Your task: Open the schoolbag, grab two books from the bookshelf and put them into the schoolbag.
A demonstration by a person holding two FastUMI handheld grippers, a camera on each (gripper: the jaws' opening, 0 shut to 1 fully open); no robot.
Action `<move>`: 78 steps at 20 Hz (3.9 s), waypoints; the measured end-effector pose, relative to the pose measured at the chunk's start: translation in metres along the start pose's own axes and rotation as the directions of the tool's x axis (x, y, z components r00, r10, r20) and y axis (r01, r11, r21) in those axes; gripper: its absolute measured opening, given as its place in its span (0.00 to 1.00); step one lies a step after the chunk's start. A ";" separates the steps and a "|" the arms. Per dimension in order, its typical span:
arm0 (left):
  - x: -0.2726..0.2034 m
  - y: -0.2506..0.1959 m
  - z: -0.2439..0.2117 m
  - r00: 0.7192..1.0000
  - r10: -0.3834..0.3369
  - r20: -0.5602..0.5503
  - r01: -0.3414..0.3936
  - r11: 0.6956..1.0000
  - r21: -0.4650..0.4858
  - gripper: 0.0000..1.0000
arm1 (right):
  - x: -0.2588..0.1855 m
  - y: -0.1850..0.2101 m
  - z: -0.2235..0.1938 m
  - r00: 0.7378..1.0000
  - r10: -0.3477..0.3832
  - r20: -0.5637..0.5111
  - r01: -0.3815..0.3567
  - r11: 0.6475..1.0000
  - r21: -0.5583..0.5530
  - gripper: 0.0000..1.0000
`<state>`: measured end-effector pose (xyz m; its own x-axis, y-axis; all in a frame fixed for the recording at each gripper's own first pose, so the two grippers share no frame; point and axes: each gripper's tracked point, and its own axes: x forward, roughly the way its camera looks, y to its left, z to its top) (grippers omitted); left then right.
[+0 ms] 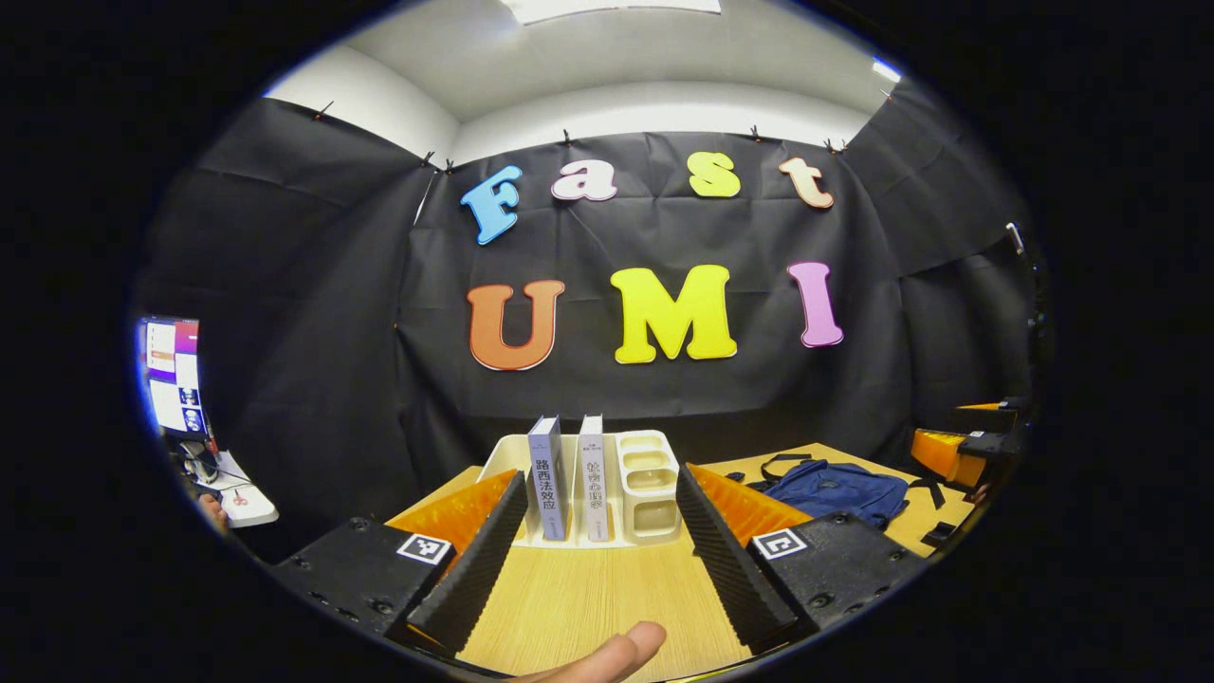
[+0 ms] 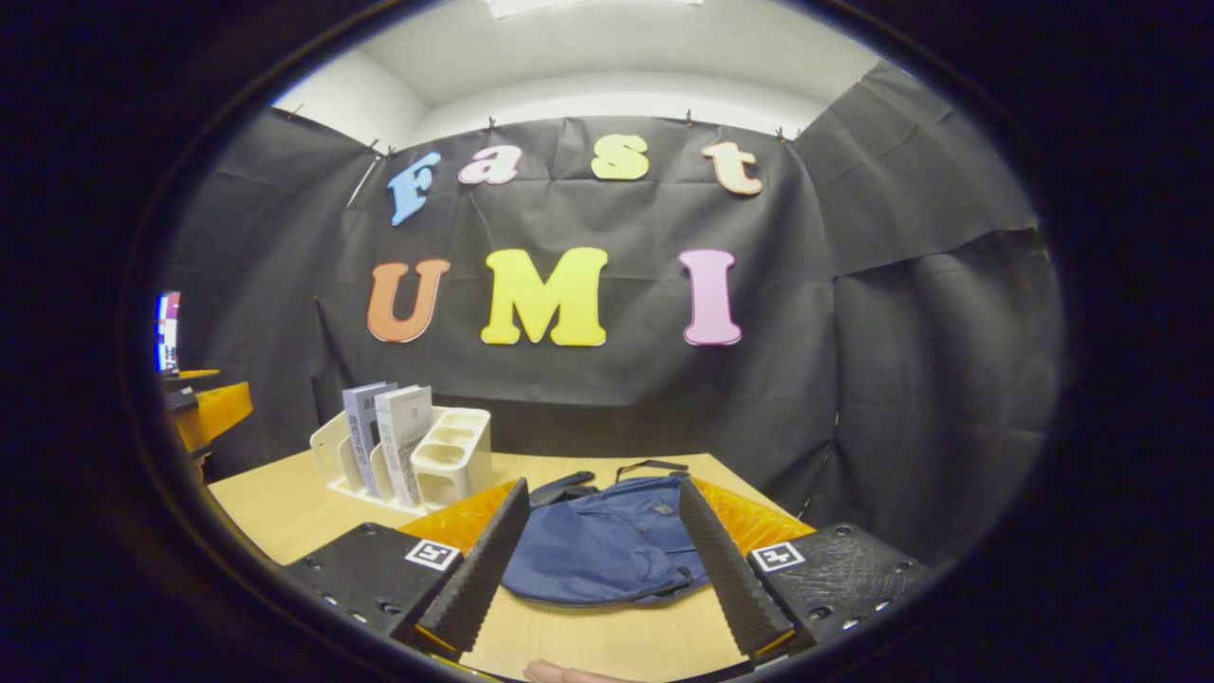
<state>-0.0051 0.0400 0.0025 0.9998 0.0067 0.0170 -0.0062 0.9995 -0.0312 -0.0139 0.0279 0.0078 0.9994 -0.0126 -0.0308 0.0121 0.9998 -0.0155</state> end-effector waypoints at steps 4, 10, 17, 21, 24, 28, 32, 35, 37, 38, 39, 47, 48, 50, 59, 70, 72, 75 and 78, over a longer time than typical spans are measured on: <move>0.001 0.005 -0.004 1.000 -0.009 -0.004 0.009 1.000 -0.002 0.99 | -0.001 0.006 0.002 1.000 -0.001 0.003 0.002 1.000 -0.025 0.95; 0.009 0.001 -0.014 0.998 -0.045 -0.032 0.044 0.999 -0.032 0.99 | 0.012 0.017 -0.008 0.999 0.009 -0.042 -0.013 0.996 -0.084 0.94; 0.012 0.005 -0.014 0.999 -0.025 -0.028 0.024 0.999 -0.030 0.99 | 0.038 0.048 -0.042 0.992 0.060 -0.108 -0.081 0.975 -0.206 0.95; 0.015 0.010 -0.019 0.999 -0.020 -0.036 0.019 0.999 -0.041 0.99 | 0.060 0.085 -0.073 0.981 0.105 -0.166 -0.145 0.957 -0.252 0.98; 0.020 0.019 -0.023 0.999 0.005 -0.051 -0.007 0.999 -0.040 0.99 | 0.078 0.114 -0.104 0.964 0.137 -0.228 -0.202 0.934 -0.293 0.98; 0.024 0.030 -0.029 0.997 0.035 -0.067 -0.037 0.999 -0.030 0.99 | 0.101 0.144 -0.150 0.926 0.160 -0.341 -0.270 0.914 -0.303 0.93; 0.030 0.038 -0.036 0.994 0.064 -0.090 -0.067 0.997 -0.030 0.99 | 0.131 0.148 -0.184 0.909 0.112 -0.401 -0.276 0.884 -0.378 0.96; 0.033 0.039 -0.040 0.992 0.071 -0.103 -0.074 0.997 -0.028 0.99 | 0.148 0.142 -0.207 0.895 0.051 -0.443 -0.274 0.846 -0.457 0.96; 0.033 0.038 -0.042 0.992 0.073 -0.107 -0.076 0.997 -0.022 0.99 | 0.159 0.131 -0.209 0.904 -0.017 -0.428 -0.235 0.816 -0.528 0.97; 0.033 0.038 -0.041 0.992 0.072 -0.107 -0.075 0.997 -0.020 0.99 | 0.163 0.128 -0.210 0.906 -0.042 -0.421 -0.219 0.805 -0.552 0.95; 0.034 0.038 -0.043 0.992 0.073 -0.108 -0.075 0.997 -0.020 0.99 | 0.166 0.123 -0.212 0.904 -0.068 -0.422 -0.205 0.798 -0.567 0.98; 0.035 0.036 -0.045 0.990 0.078 -0.120 -0.079 0.997 -0.004 0.99 | 0.173 0.113 -0.179 0.933 -0.144 -0.330 -0.111 0.758 -0.643 0.97; 0.035 0.035 -0.046 0.990 0.076 -0.121 -0.077 0.997 -0.006 0.99 | 0.177 0.115 -0.180 0.929 -0.140 -0.342 -0.119 0.762 -0.636 0.92; 0.035 0.033 -0.046 0.990 0.072 -0.123 -0.073 0.997 -0.004 0.99 | 0.183 0.117 -0.192 0.911 -0.130 -0.392 -0.149 0.782 -0.606 0.83; 0.041 0.042 -0.057 0.986 0.064 -0.152 -0.071 0.997 -0.040 0.99 | 0.192 0.124 -0.192 0.897 -0.043 -0.440 -0.220 0.820 -0.528 0.18; 0.056 0.056 -0.075 0.972 0.105 -0.208 -0.116 0.992 -0.040 0.99 | 0.207 0.085 -0.126 0.903 0.149 -0.402 -0.268 0.928 -0.258 0.07; 0.066 0.050 -0.081 0.968 0.082 -0.237 -0.102 0.992 -0.072 1.00 | 0.213 0.071 -0.114 0.914 0.146 -0.379 -0.256 0.931 -0.260 0.08; 0.080 0.046 -0.084 0.962 0.060 -0.268 -0.089 0.991 -0.096 1.00 | 0.224 0.051 -0.095 0.926 0.143 -0.350 -0.240 0.937 -0.254 0.08; 0.096 0.045 -0.081 0.959 0.072 -0.274 -0.104 0.989 -0.104 1.00 | 0.232 0.038 -0.076 0.936 0.155 -0.317 -0.241 0.937 -0.253 0.08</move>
<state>0.0918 0.0834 -0.0780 0.9633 0.0695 -0.2594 -0.1079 0.9847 -0.1370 0.2162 0.0622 -0.0757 0.9272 0.1387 -0.3480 -0.2374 0.9361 -0.2595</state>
